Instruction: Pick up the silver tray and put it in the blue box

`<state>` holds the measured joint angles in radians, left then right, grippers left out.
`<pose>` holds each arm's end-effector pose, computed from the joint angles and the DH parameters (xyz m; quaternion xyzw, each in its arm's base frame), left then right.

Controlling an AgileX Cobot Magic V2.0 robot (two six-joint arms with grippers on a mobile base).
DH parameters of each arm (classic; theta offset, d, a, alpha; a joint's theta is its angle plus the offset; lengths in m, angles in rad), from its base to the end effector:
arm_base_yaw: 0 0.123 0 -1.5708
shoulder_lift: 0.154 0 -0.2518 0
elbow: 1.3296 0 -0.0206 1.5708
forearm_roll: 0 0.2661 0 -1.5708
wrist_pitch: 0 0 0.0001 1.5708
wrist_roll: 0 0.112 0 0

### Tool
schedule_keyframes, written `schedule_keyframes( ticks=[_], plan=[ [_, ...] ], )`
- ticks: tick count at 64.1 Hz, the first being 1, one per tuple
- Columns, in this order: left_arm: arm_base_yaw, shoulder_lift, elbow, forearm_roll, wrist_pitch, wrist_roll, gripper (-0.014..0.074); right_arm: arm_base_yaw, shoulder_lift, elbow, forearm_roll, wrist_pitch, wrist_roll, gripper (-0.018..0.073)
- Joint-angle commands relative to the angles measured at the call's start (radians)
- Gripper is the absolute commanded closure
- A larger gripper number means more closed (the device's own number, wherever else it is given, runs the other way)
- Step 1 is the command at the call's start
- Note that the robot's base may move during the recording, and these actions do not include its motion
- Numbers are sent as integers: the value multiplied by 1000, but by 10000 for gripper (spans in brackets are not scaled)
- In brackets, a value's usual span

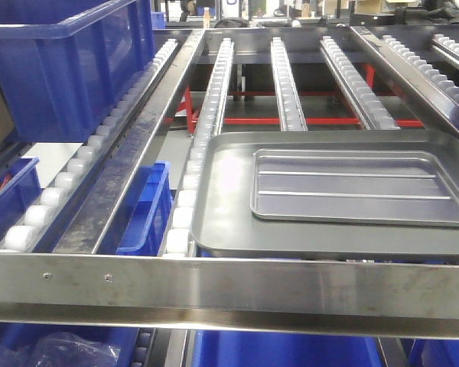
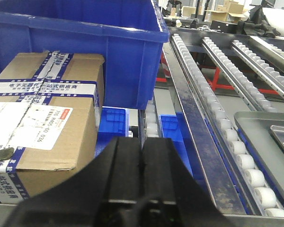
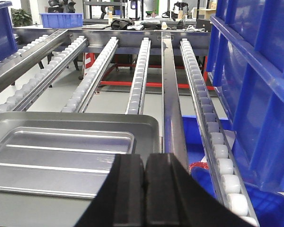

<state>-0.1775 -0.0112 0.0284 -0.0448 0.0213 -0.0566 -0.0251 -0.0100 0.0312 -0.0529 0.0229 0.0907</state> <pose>0.1246 -0.0225 0.2033 0.0266 0.6892 -0.1010 0.7170 0.1268 -0.0033 0.2020 0.0222 0.6913 0.0042 0.7222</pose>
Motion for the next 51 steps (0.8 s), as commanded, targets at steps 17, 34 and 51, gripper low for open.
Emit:
schedule_keyframes(
  ticks=[17, 34, 51],
  plan=[
    [3, -20, -3, -7, -80, 1, 701, 1, -21, 2, -3, -87, -5, 505],
    [3, -20, -3, -5, -78, 1, 701, 0, -21, 2, -3, -90, -5, 505],
    [3, -20, -7, -5, -88, 1, 700, 0, -21, -1, 2, -170, -3, 505]
  ],
)
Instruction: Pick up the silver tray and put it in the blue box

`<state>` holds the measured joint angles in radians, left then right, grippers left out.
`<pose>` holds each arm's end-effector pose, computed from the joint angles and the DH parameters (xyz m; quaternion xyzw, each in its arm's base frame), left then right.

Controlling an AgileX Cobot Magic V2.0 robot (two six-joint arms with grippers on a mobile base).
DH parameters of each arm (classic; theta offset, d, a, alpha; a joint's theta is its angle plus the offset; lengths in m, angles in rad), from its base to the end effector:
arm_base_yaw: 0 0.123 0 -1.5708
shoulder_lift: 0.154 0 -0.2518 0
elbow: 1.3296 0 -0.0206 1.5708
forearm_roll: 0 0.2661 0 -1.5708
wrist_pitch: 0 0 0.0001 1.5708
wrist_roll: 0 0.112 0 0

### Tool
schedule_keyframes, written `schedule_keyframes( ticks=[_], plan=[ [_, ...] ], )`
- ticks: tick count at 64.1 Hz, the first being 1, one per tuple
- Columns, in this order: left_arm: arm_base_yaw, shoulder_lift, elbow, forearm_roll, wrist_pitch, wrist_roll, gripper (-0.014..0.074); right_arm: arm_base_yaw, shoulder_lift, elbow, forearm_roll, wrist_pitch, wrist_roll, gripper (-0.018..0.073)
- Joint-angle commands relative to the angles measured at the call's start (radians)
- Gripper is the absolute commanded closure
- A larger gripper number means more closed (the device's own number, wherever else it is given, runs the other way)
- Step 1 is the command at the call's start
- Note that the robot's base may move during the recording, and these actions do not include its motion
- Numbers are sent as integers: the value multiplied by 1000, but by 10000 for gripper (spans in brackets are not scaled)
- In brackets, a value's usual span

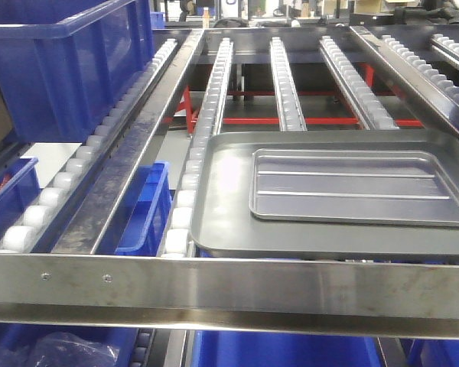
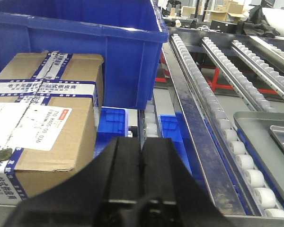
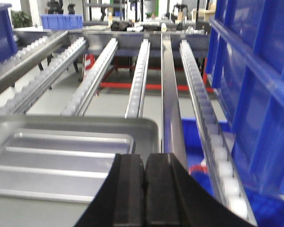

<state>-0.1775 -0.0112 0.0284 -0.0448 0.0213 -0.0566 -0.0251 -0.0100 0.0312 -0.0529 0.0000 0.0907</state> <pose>0.1246 -0.0225 0.2033 0.0266 0.6892 -0.1010 0.7170 0.1267 -0.0032 0.2045 0.0215 0.6831 0.0046 0.7300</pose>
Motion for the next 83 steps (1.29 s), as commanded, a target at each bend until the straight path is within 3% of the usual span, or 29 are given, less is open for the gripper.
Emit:
schedule_keyframes(
  ticks=[1, 9, 14, 18, 25, 31, 40, 45, 48, 57, 63, 70, 76, 83],
  plan=[
    [3, -20, -13, -5, -88, 1, 701, 0, -21, -5, 10, -156, -1, 505],
    [1, 17, -97, 5, -49, 1, 700, 0, -16, -129, 33, -44, 33, 505],
    [1, 88, -210, 83, 28, 1, 700, 0, 32, -247, 33, 120, 33, 505],
    [1, 168, -297, 104, 72, 1, 700, 0, 91, -326, 33, 198, 33, 501],
    [-1, 342, -445, 94, 133, 1, 696, 0, 216, -426, 33, 235, 33, 493],
    [-12, 507, -575, 78, 209, 1, 632, 0, 327, -492, 33, 246, 32, 404],
    [-114, 728, -721, 78, 238, 1, 392, 6, 470, -575, 33, 310, 32, 187],
    [-205, 845, -785, 80, 225, 1, 260, 23, 535, -599, 33, 328, 31, 153],
    [-270, 927, -829, 80, 225, 1, 227, 39, 581, -614, 33, 344, 31, 153],
    [-443, 1141, -960, 66, 235, 1, 217, 67, 713, -678, 33, 435, 31, 153],
    [-509, 1274, -1082, -24, 273, 1, 217, 69, 810, -756, 33, 527, 31, 153],
    [-516, 1418, -1248, -134, 412, 1, 217, 69, 929, -850, 33, 614, 31, 153],
    [-516, 1523, -1391, -137, 537, 1, 217, 69, 1027, -916, 33, 657, -3, 147],
    [-518, 1637, -1544, -142, 628, -3, 217, 69, 1141, -983, 37, 688, -15, 57]
  ],
)
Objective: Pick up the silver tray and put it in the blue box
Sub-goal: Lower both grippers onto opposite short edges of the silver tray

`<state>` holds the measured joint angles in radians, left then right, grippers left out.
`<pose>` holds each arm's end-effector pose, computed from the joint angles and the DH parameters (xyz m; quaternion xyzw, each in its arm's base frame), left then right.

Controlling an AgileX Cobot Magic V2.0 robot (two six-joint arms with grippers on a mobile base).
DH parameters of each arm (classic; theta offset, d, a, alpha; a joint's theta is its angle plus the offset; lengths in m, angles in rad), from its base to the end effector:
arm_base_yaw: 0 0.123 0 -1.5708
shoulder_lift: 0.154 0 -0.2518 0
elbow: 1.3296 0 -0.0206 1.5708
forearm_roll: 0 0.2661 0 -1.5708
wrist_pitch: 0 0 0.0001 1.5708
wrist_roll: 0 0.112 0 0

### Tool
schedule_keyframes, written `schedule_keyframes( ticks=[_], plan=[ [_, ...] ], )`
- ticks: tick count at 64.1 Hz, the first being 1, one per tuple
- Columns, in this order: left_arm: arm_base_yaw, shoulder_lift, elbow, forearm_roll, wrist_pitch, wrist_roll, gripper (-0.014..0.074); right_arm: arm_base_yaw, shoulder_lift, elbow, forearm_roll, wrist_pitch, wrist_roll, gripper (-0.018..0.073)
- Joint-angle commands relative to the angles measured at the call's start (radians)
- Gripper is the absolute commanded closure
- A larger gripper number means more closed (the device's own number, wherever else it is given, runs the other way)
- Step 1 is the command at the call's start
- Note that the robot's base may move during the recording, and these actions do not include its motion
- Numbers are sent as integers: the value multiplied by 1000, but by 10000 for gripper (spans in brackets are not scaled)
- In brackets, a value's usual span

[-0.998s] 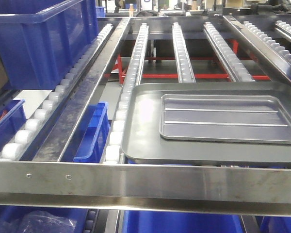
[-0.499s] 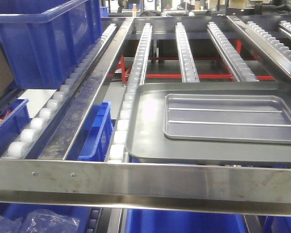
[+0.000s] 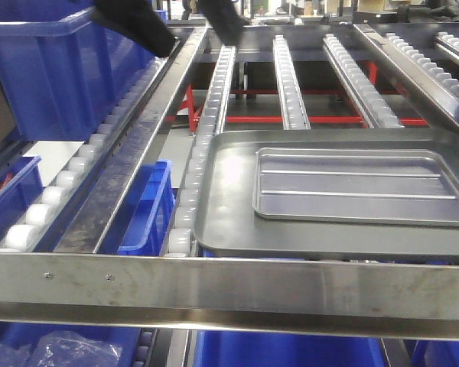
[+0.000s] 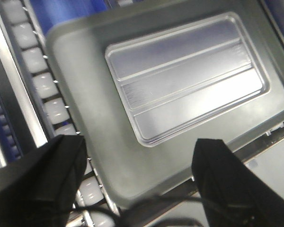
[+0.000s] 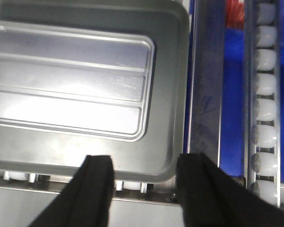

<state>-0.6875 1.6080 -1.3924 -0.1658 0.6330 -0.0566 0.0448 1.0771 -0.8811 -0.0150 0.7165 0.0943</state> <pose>0.2987 -0.2595 0.2801 0.2442 0.8839 -0.2091 0.3396 0.2586 0.0105 0.2696 0.0196 0.9311 0.0187 0.3637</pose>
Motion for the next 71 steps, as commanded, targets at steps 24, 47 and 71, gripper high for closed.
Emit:
schedule_keyframes(
  ticks=[24, 47, 71],
  plan=[
    [-86, 346, -525, 270, 284, -324, 218, -1, 306, -224, 15, -31, -19, -8],
    [-66, 508, -658, 210, 324, -429, 218, -1, 469, -260, 23, -68, -18, 0],
    [-66, 571, -668, 172, 293, -430, 218, -1, 580, -260, 31, -115, -18, 0]
  ],
)
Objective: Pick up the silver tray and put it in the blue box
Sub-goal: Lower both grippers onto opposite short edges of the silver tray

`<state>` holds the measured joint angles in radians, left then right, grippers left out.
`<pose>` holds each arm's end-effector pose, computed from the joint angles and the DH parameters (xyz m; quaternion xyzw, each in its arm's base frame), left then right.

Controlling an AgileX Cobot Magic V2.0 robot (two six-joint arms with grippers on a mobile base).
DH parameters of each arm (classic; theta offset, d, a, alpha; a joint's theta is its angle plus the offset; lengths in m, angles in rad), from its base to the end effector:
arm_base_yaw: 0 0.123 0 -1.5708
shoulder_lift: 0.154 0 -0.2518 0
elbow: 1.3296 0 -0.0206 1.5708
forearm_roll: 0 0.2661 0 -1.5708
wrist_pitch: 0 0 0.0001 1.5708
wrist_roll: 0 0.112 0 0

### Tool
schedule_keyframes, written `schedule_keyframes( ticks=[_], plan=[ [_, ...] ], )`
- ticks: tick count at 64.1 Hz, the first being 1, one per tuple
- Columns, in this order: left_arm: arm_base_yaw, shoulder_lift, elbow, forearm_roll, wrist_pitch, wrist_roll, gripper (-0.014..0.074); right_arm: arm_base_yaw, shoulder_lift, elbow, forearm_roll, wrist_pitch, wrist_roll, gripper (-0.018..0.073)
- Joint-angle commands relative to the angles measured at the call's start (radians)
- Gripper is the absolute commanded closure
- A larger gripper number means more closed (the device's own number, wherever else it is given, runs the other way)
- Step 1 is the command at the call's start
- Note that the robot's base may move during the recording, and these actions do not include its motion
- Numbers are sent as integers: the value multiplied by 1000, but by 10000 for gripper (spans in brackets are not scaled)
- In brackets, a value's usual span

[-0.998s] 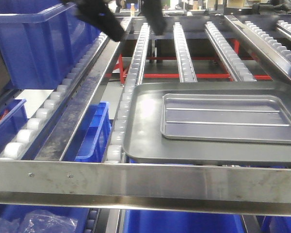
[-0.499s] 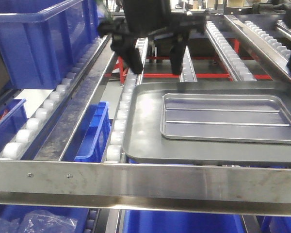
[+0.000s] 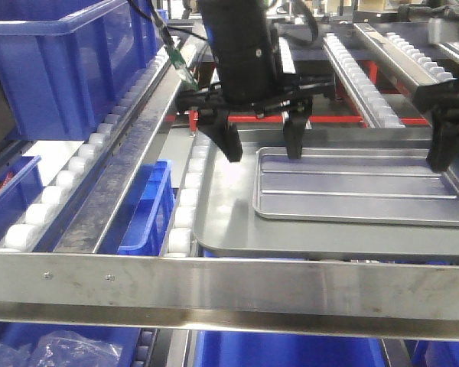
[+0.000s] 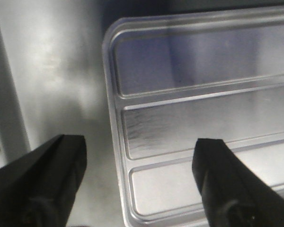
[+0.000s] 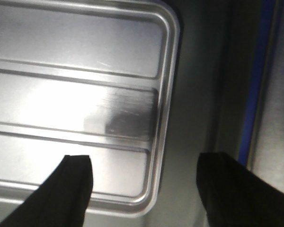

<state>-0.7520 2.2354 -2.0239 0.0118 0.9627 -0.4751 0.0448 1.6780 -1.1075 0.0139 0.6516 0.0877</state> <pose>0.3677 -0.3424 0.1833 0.1361 0.9613 -0.1334 0.1990 0.3570 0.0170 0.1593 0.0254 0.9760 0.0196 0.2154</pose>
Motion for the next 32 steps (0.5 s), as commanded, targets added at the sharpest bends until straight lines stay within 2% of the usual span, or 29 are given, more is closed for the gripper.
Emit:
schedule_keyframes(
  ticks=[1, 27, 32],
  plan=[
    [-1, -56, -36, -12, -37, -12, 218, -1, -17, -34, 2, -52, -11, 0],
    [-1, -16, -36, -12, -35, -12, 218, -1, 54, -34, 2, -102, -11, 0],
    [-1, -16, -36, -12, -33, -12, 218, -1, 62, -34, 2, -107, -11, 26]
  ],
)
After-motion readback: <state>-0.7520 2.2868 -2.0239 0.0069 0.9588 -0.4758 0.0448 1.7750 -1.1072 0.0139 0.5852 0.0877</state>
